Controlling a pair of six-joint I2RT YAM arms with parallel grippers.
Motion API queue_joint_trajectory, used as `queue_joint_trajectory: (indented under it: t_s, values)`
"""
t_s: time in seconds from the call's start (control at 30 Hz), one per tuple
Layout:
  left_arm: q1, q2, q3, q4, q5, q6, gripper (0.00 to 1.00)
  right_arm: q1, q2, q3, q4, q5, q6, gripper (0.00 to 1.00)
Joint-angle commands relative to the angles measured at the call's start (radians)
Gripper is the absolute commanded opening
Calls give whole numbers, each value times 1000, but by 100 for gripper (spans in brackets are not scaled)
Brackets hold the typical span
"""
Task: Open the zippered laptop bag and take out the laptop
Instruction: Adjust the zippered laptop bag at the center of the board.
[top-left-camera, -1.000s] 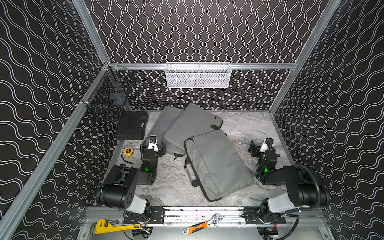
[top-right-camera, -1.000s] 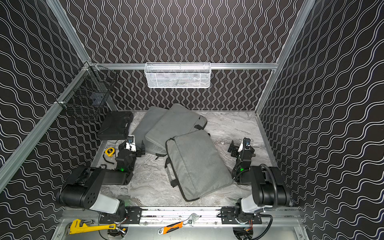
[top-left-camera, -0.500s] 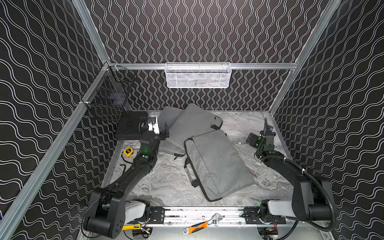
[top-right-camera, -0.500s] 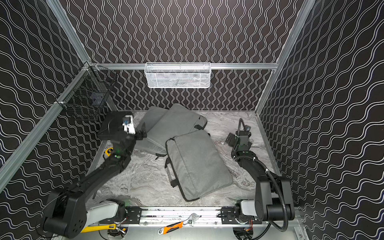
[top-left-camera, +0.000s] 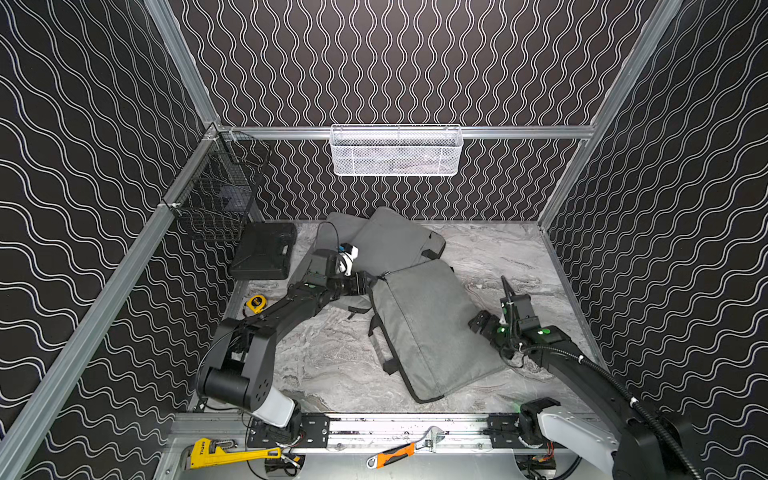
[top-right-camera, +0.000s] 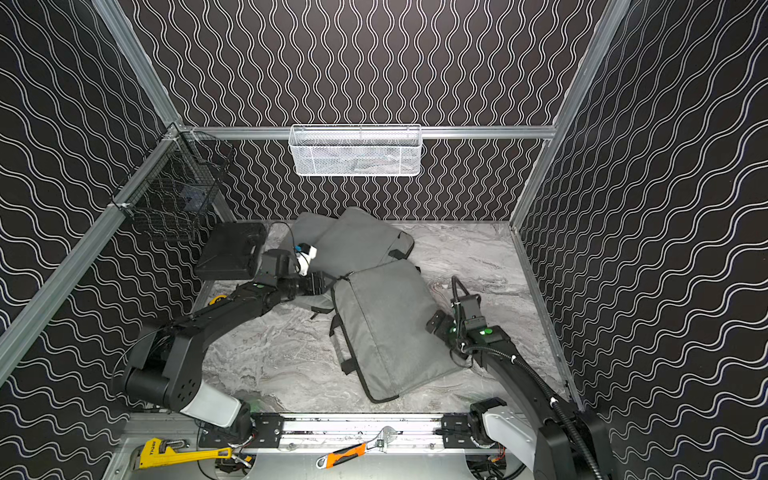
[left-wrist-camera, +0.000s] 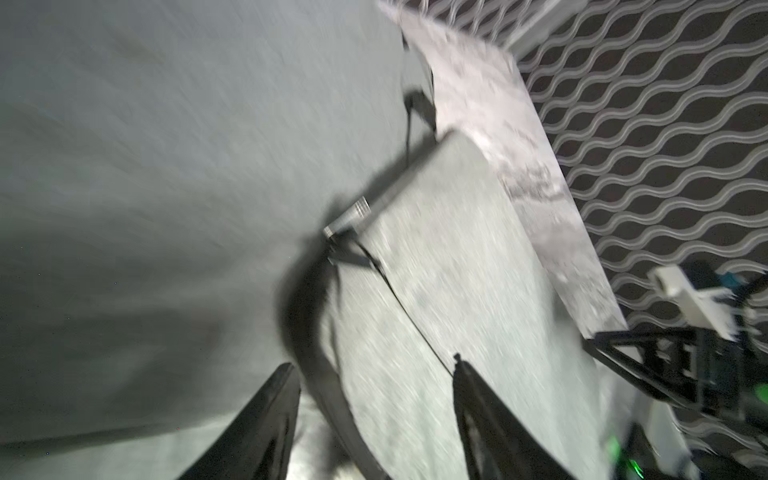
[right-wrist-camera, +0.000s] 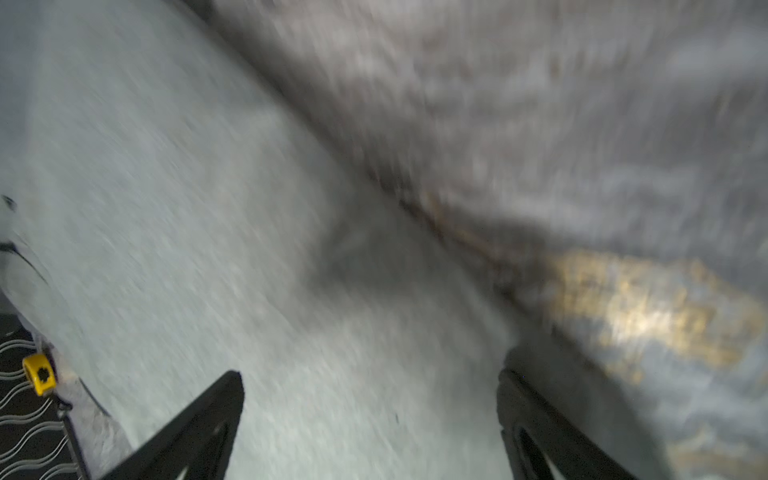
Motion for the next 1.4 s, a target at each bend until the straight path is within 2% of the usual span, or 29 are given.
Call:
queue_joint_trajectory:
  t_s: [0.0,0.23,0.43,0.57,0.67,0.77,0.87,1.0,1.1,1.23,1.37]
  values:
    - [-22,27,-1,-7,100,-30,63,61,-28,-17,-98,-37,157,98]
    - [-72,71,-59,35,134,-78,60,91,-73,-113,-81,-125,239,99]
    - [-79,59,-88,24,121,-79,53,91,41,-111,9,-165,179,99]
    - [-79,9,-89,-37,89,-67,54,57,144,-38,-3,-51,99,99]
    - [-67,-61,-59,-144,15,-44,65,-73,195,5,3,-5,20,99]
    - [-23,-107,-71,-145,28,-52,72,-166,258,64,61,59,-74,99]
    - [20,-112,-101,-116,44,-73,71,-177,387,159,138,175,-155,99]
    - [27,-83,-132,-50,89,-109,69,-178,560,315,185,211,-241,99]
    - [27,-77,-145,-56,102,-119,68,-149,544,395,182,267,-331,99]
    - [27,-100,-155,-82,55,-121,68,-44,462,454,165,358,-509,99]
    - [29,-118,-167,-47,33,-165,68,120,456,509,143,364,-638,98]
